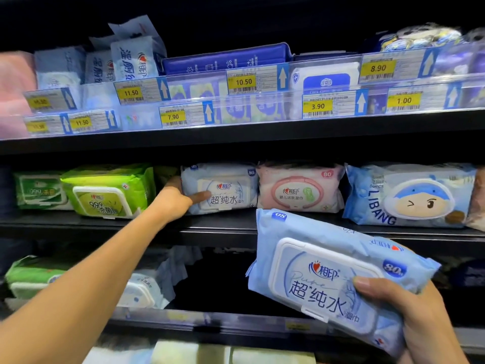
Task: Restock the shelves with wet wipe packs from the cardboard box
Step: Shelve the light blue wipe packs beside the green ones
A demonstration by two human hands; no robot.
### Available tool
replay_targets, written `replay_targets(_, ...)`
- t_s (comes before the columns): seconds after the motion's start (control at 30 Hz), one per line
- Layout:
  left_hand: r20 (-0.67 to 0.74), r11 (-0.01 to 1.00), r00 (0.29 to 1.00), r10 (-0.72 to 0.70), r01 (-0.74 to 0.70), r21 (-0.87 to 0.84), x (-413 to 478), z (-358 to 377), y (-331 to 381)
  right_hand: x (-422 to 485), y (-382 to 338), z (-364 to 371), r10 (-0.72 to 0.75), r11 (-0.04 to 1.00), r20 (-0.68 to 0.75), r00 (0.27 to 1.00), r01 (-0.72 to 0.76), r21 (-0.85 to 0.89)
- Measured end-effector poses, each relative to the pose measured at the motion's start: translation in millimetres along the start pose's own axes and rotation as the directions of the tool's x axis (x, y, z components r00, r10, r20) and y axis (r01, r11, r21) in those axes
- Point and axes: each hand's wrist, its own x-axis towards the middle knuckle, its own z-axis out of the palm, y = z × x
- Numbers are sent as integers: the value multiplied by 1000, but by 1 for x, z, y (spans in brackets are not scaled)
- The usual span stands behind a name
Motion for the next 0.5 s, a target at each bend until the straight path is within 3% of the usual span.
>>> replay_targets(0.1, -137, 972, 982, 126, -95, 214, 3, 4, 4, -1, -2, -2, -10, 999, 18, 1000, 11, -42)
replay_targets(0.17, -149, 961, 978, 146, -104, 256, 12, 7, 5, -2, -5, -2, -16, 998, 40, 999, 18, -62)
replay_targets(0.4, 38, 897, 995, 96, -103, 429, 34, 8, 6, 1, -2, 8, -42, 998, 64, 997, 45, -48)
replay_targets(0.5, 61, 740, 998, 2, -42, 671, 23, 0, 20, -5, -5, 15, -32, 998, 59, 998, 35, -51)
